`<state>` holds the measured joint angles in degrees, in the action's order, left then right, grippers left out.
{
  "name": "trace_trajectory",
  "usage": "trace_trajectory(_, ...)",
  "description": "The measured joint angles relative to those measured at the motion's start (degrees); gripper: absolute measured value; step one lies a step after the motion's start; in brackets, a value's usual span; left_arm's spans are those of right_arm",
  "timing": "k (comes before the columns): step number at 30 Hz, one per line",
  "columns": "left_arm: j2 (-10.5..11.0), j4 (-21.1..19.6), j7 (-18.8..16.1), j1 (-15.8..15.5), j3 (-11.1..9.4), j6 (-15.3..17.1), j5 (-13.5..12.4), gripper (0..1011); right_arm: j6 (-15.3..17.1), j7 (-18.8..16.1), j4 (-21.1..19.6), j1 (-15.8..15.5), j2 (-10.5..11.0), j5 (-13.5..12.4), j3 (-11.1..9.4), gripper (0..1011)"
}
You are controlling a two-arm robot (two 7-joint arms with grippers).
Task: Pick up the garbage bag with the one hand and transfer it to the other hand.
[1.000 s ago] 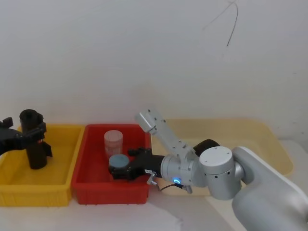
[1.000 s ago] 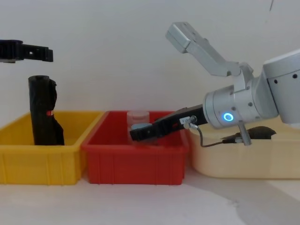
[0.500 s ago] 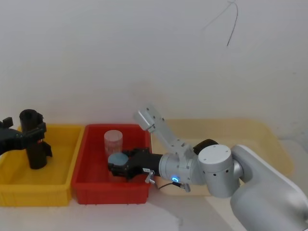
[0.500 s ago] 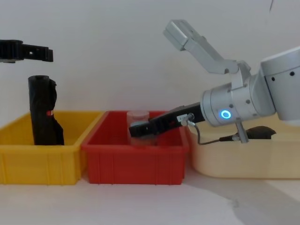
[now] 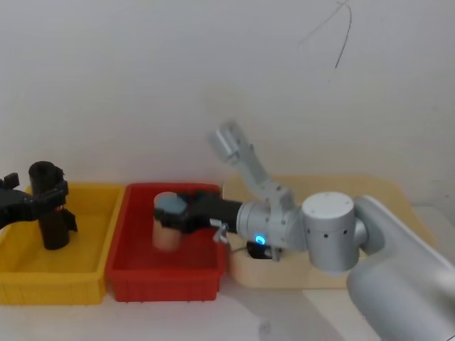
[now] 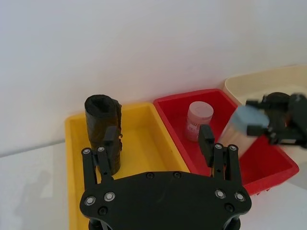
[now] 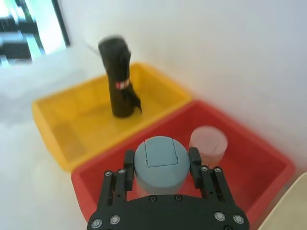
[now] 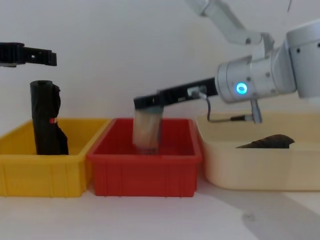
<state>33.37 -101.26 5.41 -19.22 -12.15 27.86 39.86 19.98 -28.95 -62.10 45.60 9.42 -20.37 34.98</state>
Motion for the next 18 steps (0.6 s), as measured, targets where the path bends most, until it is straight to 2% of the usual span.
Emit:
trace_trajectory(11,0.0,0.0,0.0,0.0,0.0,0.0,0.0,1001,2.3,1.9,-6.1,-0.2,0.7,-4.7,-6.0,661)
trace_trajectory(18,0.0,0.0,0.0,0.0,0.0,0.0,0.0,1000,3.4,3.9,-9.8,-1.8,1.7,-8.1,-10.7,661)
